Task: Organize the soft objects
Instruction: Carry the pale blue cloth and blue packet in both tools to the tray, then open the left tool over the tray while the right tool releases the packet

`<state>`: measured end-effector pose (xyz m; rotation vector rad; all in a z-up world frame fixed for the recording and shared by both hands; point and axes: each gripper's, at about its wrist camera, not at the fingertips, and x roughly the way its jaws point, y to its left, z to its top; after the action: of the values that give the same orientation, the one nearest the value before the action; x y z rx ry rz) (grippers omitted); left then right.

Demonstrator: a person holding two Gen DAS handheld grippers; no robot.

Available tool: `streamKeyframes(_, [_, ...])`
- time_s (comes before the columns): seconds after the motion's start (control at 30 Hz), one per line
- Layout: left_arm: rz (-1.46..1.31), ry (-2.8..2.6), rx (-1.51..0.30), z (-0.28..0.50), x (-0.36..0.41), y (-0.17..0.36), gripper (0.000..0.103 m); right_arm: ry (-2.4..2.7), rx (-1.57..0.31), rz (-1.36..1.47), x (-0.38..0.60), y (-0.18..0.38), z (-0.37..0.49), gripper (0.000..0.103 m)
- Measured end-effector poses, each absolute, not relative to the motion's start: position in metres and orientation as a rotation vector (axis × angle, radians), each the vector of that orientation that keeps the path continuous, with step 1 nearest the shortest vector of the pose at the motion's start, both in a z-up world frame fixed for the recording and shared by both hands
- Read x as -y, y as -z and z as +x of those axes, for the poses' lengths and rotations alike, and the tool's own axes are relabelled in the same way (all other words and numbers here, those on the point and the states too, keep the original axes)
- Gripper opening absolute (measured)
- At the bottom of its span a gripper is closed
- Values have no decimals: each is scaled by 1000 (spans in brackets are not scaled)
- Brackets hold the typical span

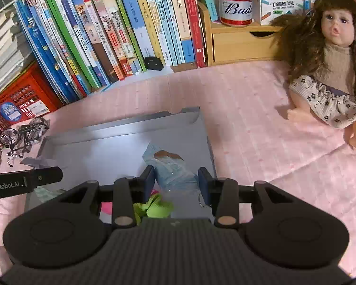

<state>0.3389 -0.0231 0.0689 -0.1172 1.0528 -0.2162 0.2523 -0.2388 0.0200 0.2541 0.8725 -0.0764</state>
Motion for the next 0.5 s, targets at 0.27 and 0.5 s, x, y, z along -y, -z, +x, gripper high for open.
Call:
streamKeyframes(0.27, [-98, 214, -1090, 346, 32, -53, 38, 55, -902, 255, 233, -7, 264, 46])
streamKeyframes(0.5, [-99, 217, -1113, 351, 34, -47, 38, 45, -923, 251, 232, -2, 270, 50])
